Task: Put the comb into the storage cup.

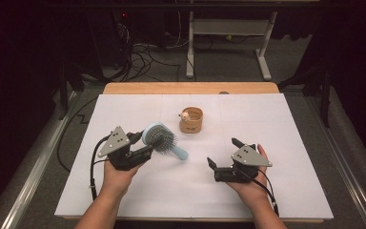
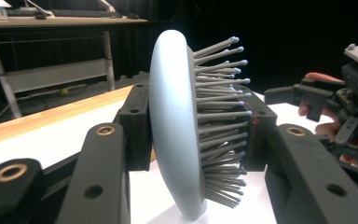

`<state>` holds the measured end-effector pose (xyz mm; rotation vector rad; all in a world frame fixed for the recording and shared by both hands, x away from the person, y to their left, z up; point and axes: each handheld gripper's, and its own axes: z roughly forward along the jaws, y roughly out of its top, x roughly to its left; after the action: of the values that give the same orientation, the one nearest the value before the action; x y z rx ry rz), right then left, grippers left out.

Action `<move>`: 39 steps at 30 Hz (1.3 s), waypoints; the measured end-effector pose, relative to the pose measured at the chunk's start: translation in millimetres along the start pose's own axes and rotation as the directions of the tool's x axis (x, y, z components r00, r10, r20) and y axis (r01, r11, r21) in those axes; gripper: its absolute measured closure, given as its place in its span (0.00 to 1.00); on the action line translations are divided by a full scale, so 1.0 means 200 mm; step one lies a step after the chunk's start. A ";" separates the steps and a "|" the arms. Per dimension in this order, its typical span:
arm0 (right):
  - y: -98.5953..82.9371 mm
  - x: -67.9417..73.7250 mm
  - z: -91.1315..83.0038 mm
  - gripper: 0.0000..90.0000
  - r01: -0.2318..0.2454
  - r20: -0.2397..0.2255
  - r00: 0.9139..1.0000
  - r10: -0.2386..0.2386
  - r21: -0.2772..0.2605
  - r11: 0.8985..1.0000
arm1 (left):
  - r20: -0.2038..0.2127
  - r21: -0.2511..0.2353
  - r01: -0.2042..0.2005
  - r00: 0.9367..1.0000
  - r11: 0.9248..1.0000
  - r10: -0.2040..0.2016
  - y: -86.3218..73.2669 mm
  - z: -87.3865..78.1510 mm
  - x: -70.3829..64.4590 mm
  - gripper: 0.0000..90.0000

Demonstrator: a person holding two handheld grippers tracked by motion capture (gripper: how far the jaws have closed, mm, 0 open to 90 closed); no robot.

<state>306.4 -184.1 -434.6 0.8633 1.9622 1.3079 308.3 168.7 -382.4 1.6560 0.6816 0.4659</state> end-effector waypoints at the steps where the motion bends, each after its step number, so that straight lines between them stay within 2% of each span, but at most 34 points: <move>1: -0.01 -0.01 -0.01 0.00 -0.006 0.004 1.000 0.006 0.001 1.000 | -0.004 0.000 -0.002 1.000 1.000 0.002 0.00 -0.01 0.00 0.62; 11: -0.08 -0.08 -0.09 0.00 -0.058 0.035 0.998 0.057 0.012 0.998 | -0.020 -0.010 0.007 1.000 1.000 -0.008 0.00 -0.05 0.03 0.62; 17: -0.13 -0.14 -0.14 0.00 -0.098 0.063 0.993 0.096 0.021 0.995 | -0.038 -0.010 -0.006 0.999 1.000 0.006 0.01 -0.07 0.04 0.62; 21: -0.15 -0.18 -0.18 0.00 -0.107 0.088 0.991 0.104 0.023 0.994 | -0.054 -0.012 -0.009 0.999 1.000 0.008 0.01 -0.10 0.06 0.62; 26: -0.18 -0.24 -0.22 0.00 -0.125 0.108 0.987 0.122 0.024 0.992 | -0.078 -0.021 -0.007 0.997 1.000 0.006 0.01 -0.13 0.08 0.62; 30: -0.21 -0.28 -0.27 0.00 -0.152 0.126 0.981 0.149 0.016 0.988 | -0.113 -0.018 -0.026 0.993 0.999 0.024 0.01 -0.15 0.08 0.62; 39: -0.25 -0.32 -0.32 0.00 -0.172 0.144 0.975 0.167 0.019 0.985 | -0.138 -0.029 -0.031 0.990 0.999 0.026 0.02 -0.15 0.08 0.62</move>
<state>285.5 -283.4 -453.3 1.1291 1.8349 1.2753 301.4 200.7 -374.4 1.6168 0.7492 0.6128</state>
